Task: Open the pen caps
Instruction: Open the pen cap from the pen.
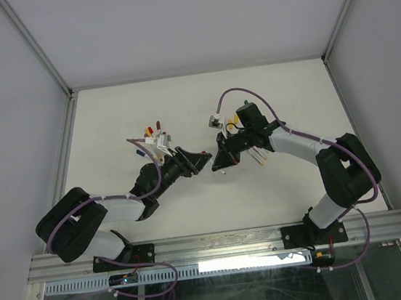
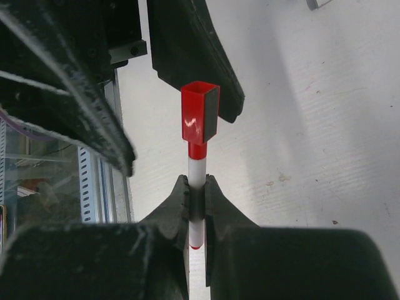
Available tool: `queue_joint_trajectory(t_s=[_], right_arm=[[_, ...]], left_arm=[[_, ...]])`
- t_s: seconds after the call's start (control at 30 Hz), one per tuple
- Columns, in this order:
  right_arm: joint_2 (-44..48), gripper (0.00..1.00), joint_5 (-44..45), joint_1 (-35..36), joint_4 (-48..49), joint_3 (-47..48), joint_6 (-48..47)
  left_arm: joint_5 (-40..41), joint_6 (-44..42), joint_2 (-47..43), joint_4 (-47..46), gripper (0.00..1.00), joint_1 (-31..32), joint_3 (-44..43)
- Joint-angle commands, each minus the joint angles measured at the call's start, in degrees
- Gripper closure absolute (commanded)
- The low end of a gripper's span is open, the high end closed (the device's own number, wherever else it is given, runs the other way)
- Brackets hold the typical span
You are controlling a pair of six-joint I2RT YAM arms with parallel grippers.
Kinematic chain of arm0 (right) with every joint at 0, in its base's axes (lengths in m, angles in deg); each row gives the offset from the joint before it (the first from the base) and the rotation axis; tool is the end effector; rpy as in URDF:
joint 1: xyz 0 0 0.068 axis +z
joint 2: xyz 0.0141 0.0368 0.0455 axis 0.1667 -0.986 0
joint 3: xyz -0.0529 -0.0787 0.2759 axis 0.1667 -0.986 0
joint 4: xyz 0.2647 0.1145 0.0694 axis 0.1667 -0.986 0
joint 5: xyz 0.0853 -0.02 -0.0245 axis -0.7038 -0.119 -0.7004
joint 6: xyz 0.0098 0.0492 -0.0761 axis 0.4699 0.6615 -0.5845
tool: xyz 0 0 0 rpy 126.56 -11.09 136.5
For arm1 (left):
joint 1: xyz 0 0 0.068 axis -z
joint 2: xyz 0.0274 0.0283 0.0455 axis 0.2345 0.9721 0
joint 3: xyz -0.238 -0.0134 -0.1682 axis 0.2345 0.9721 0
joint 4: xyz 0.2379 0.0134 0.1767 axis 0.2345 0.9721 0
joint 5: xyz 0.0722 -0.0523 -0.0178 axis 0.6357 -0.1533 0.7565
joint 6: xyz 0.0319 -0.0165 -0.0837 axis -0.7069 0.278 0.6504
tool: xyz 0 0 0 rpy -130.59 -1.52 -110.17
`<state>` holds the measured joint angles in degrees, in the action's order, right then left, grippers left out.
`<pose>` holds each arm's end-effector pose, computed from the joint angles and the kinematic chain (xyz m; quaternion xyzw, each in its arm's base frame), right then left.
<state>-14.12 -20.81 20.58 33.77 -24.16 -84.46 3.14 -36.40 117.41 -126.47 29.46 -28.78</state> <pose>0.2806 0.2413 0.1860 -0.4422 0.7210 0.4840 0.2246 0.2261 -0.2166 0.1615 -0.0298 0.7248 -0.5134 0.4585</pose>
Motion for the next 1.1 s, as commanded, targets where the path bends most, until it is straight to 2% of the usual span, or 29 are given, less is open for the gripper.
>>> queue_joint_trajectory(t_s=[0.0,0.17,0.27,0.4,0.5,0.7,0.9,1.07], right_arm=[[-0.25,1.00,-1.56,-0.07,1.00,2.87,-0.88],[-0.20,1.00,-1.48,-0.09,0.98,2.86,-0.88],[-0.16,1.00,-1.38,-0.08,1.08,2.79,-0.88],[-0.26,1.00,-1.13,-0.09,0.89,2.82,-0.88],[-0.65,1.00,-0.58,-0.11,0.46,3.00,-0.88],[-1.55,1.00,-0.16,-0.02,-0.84,3.53,-0.79],[-2.45,1.00,0.72,0.06,-2.32,3.96,-0.86],[-2.45,1.00,3.68,0.10,-4.29,4.59,-1.76]], left_arm=[[3.41,1.16,2.93,-2.96,0.43,-0.52,-3.28],[3.01,3.57,6.07,-3.87,0.50,-0.50,-5.02],[2.07,4.24,7.75,-4.87,0.59,-0.54,-5.65],[2.26,4.61,8.54,-5.63,0.85,-0.54,-5.86],[4.33,3.43,7.19,-4.89,0.99,-0.66,-6.15],[13.00,-2.26,-0.24,4.76,1.00,-4.61,-10.26],[14.83,1.14,-4.04,8.64,1.00,-14.80,-14.82],[16.15,2.80,-4.67,11.23,1.00,-16.78,-17.74]])
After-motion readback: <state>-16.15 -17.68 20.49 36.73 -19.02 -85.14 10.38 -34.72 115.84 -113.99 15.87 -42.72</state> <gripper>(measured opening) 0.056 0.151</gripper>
